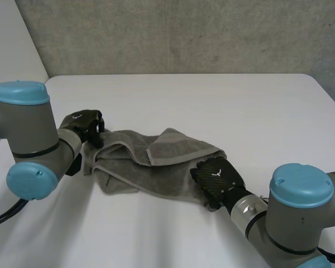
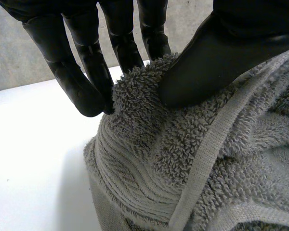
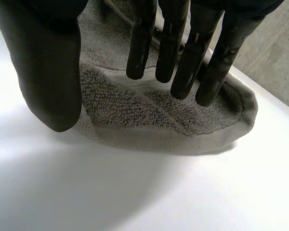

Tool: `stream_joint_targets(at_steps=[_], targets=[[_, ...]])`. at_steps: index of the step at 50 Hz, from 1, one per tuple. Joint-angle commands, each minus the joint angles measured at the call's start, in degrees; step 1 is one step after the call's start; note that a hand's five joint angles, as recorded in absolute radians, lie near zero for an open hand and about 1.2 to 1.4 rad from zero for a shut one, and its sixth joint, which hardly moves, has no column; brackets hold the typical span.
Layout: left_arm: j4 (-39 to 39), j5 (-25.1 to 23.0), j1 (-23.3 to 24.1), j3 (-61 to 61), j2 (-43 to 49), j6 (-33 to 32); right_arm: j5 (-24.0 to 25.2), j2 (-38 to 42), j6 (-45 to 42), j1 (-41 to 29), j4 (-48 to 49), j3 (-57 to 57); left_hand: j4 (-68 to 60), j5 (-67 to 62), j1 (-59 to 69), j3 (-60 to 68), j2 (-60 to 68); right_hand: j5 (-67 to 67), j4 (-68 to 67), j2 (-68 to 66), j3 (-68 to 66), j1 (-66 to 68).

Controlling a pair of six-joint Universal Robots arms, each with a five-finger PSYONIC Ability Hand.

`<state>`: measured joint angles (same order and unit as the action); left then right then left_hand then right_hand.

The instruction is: Fold the towel.

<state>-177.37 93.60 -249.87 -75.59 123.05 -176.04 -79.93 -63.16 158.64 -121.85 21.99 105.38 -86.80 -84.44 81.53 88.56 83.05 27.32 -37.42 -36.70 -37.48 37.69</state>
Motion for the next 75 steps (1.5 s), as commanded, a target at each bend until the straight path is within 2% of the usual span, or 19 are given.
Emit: stream_joint_targets(at_steps=[1,2,4,21,22,23,28,59,75], targets=[[0.00,0.00,0.00,0.01,0.00,0.00,-0.05,0.05,0.52,-0.15,1.65,0.09,6.80,14.44,-1.53,-8.56,-3.05,19.59,-19.50,-20.21,-19.44,19.23],[0.00,0.00,0.00,0.01,0.00,0.00,-0.05,0.05,0.53,-0.15,1.66,0.09,6.80,14.44,-1.53,-8.56,-3.05,19.69,-19.60,-20.31,-19.54,19.33],[0.00,0.00,0.00,0.01,0.00,0.00,-0.05,-0.30,0.79,0.29,2.53,0.26,6.80,14.44,-1.53,-8.56,-3.05,42.55,-42.46,-43.17,-42.40,42.19],[0.18,-0.17,0.00,0.01,-1.23,0.53,-0.05,-2.50,1.41,1.44,0.78,0.18,6.80,14.44,-1.53,-8.56,-3.05,42.68,-42.58,-43.30,-42.52,42.31],[0.18,-0.17,0.00,0.01,-1.23,0.53,0.12,-2.58,1.41,1.44,-0.88,0.35,6.80,14.44,-1.53,-8.56,-3.05,18.09,-17.99,-18.71,-17.93,17.72],[0.18,-0.17,0.00,0.01,-1.23,0.53,0.65,-2.93,1.23,1.44,-3.07,0.53,6.80,14.44,-1.53,-8.56,-3.05,-0.81,0.91,0.19,0.97,-1.18],[0.18,-0.26,0.00,0.01,-0.97,0.53,2.14,-3.03,0.88,1.44,-7.39,0.88,6.80,14.44,-1.53,-8.56,-3.05,-8.21,8.31,7.59,8.37,-8.58],[-0.35,-0.26,0.17,-0.79,-0.36,0.53,1.80,1.89,0.61,0.65,0.86,0.09,6.80,14.44,-1.53,-8.56,-3.05,-2.85,2.94,2.23,3.00,-3.21],[-0.35,-0.26,0.26,-0.87,-0.27,0.53,0.74,1.46,0.61,0.65,3.32,-0.09,6.80,14.44,-1.53,-8.56,-3.05,3.04,-2.94,-3.66,-2.88,2.67]])
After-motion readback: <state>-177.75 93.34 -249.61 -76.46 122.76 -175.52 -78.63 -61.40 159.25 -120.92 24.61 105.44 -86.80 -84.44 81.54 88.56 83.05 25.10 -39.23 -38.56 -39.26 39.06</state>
